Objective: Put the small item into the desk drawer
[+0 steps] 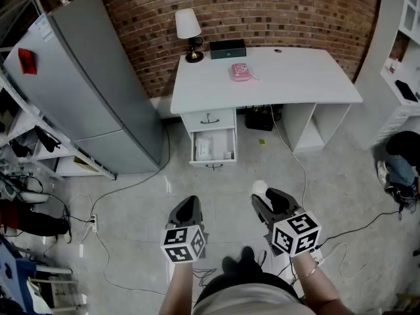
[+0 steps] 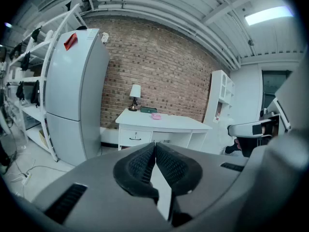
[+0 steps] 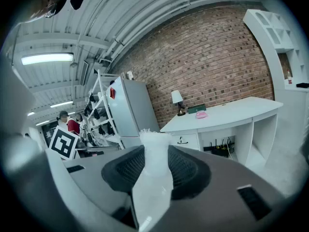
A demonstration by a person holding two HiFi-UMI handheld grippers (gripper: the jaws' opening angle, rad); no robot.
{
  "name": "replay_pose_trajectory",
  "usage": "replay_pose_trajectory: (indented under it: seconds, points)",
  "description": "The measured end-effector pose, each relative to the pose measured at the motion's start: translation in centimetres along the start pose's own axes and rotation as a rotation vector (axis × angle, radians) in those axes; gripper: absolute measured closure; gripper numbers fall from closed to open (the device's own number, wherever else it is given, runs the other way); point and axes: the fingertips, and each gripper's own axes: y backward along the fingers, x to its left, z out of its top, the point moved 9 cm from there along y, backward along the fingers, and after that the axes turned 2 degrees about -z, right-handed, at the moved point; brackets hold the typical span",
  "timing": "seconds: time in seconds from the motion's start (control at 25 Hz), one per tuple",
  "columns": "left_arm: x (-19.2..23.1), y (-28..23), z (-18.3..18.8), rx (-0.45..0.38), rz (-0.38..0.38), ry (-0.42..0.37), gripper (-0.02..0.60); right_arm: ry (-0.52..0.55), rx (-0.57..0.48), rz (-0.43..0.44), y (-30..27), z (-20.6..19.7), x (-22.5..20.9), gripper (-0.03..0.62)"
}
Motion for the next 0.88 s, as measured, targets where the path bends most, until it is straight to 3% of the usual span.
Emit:
replay_pose_trajectory:
  seconds: [0.52,0.88]
  points:
    - [-2.8,-1.6,0.4,0.02,0.012,-0.039,0.557,-0.011,-0.005,0.019,0.6,0.5,-2.7,0.437]
    - [-1.5,-3.5,0.7,0.036,0.042,-0.03,0.557,0.004,0.06,0.05,-2.5,0.4,-4.6,0.436]
